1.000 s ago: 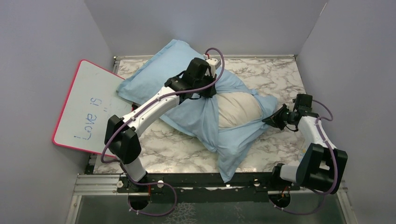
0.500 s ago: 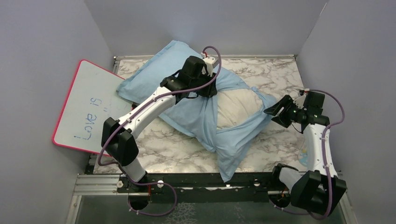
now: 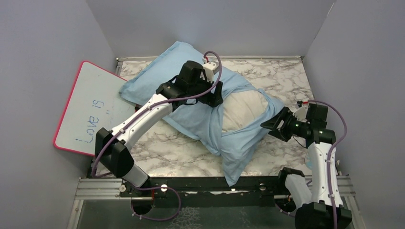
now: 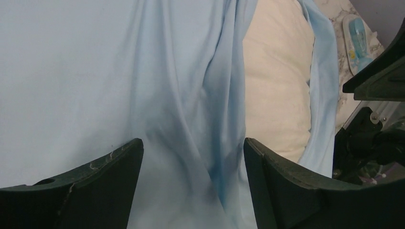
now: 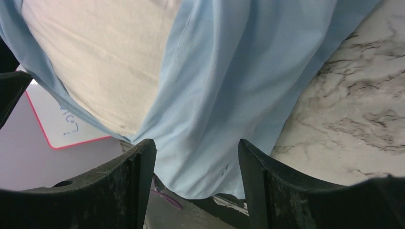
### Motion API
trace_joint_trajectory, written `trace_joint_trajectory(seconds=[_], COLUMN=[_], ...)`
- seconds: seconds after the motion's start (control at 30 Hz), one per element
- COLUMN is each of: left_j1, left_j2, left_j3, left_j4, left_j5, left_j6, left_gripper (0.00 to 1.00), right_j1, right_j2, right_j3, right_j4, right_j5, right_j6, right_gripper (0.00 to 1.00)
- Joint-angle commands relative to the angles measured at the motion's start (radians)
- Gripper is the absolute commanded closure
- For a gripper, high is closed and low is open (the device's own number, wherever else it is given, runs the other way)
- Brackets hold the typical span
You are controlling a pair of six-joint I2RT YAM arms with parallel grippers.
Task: Remove the pillowcase from the pillow
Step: Remove the pillow from the pillowcase.
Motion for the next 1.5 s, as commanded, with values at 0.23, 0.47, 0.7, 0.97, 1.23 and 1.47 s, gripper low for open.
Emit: trace_joint_trajectory(seconds=[0.23, 0.47, 0.7, 0.97, 1.23, 1.47], left_j1=[0.006, -0.033, -0.11, -0.149, -0.058, 0.011], left_j2=[-0.208, -0.199, -0.116, -0.049, -0.064, -0.084], left_j3=[-0.168, -0.207, -0.177, -0.152, -0.153, -0.16], left_j4=[-0.029, -0.044, -0.073, -0.103, -0.143, -0.146], left_j5=[0.189, 0.127, -0.084, -0.339, -0.443, -0.369], left_j6=[-0.002, -0.027, -0.048, -0.054, -0.027, -0.002], left_gripper=[0.17, 0.17, 0.2, 0.69, 1.0, 1.0], right_j1=[0.265, 0.54, 0.596, 0.598, 0.598, 0.599], right_j2=[0.005, 0.079, 0.168, 0.161, -0.097, -0.321], right_j3=[0.017, 0.007, 0.036, 0.041, -0.227, -0.361], right_j4=[0.054, 0.174, 0.191, 0.077, -0.091, -0.133], right_j5=[0.033, 0.226, 0.341, 0.479, 0.503, 0.454], right_j6=[0.16, 0.33, 0.386, 0.353, 0.472, 0.6], right_gripper=[0.32, 0.32, 0.38, 0.89, 1.0, 0.99])
